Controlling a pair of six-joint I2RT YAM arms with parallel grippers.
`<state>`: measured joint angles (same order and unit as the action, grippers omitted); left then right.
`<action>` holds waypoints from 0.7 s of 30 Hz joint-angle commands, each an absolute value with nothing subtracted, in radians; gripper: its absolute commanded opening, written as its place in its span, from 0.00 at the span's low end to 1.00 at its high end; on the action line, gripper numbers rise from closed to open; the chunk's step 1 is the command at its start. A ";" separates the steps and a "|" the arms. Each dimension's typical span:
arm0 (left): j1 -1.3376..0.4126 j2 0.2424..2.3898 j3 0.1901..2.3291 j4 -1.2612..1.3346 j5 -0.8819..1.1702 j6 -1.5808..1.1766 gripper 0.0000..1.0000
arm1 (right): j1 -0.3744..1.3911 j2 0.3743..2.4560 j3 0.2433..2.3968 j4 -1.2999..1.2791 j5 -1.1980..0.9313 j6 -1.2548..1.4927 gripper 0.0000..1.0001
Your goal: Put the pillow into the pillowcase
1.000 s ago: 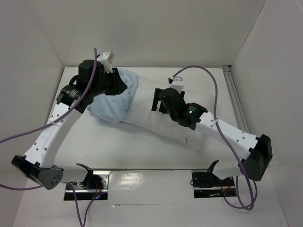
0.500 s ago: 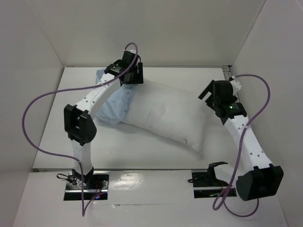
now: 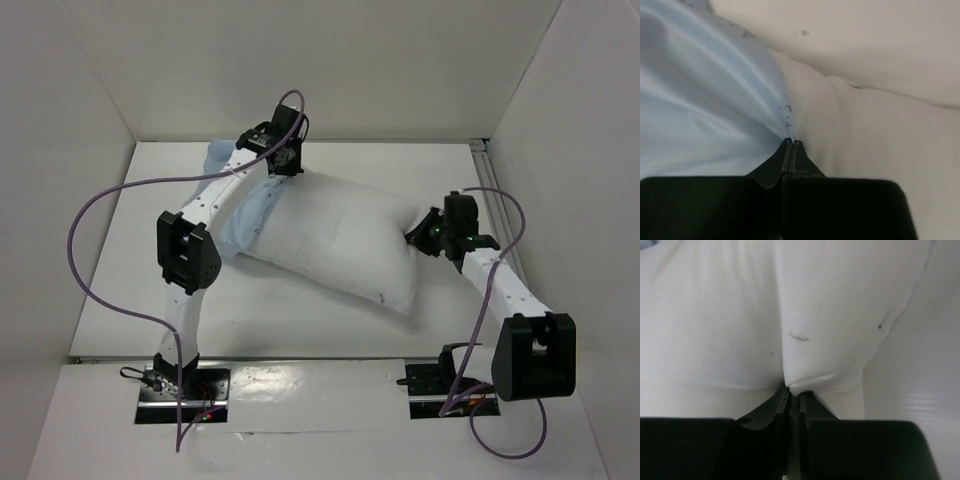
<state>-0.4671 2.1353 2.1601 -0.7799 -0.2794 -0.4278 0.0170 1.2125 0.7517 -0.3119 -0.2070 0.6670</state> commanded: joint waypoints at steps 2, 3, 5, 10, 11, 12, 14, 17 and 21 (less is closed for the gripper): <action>-0.520 2.002 2.163 -0.730 0.117 -0.387 0.00 | 0.167 1.243 0.864 -0.109 -0.335 0.704 0.00; -0.535 1.979 2.163 -0.721 0.235 -0.387 0.00 | 0.192 1.255 0.900 -0.109 -0.334 0.687 0.00; -0.545 1.932 2.154 -0.683 0.349 -0.411 0.00 | 0.201 1.255 0.977 -0.118 -0.334 0.657 0.00; -0.597 1.798 2.180 -0.569 0.586 -0.520 0.00 | 0.288 1.214 1.195 -0.167 -0.282 0.646 0.00; -0.597 1.787 2.180 -0.540 0.595 -0.544 0.00 | 0.308 1.201 1.204 -0.167 -0.261 0.655 0.00; -0.597 1.787 2.180 -0.529 0.595 -0.545 0.00 | 0.328 1.189 1.204 -0.167 -0.238 0.655 0.00; -0.597 1.778 2.180 -0.529 0.557 -0.557 0.00 | 0.385 1.152 1.177 -0.190 -0.152 0.676 0.00; -0.588 1.822 2.137 -0.557 0.473 -0.535 0.00 | 0.410 1.108 1.088 -0.238 -0.040 0.715 0.00; -0.555 1.883 2.060 -0.606 0.378 -0.494 0.06 | 0.410 1.043 0.892 -0.248 0.032 0.756 0.00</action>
<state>-0.5148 1.8294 2.0884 -0.6846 0.2657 -0.4526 0.3687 1.0401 0.9913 -0.2958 0.0513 0.6689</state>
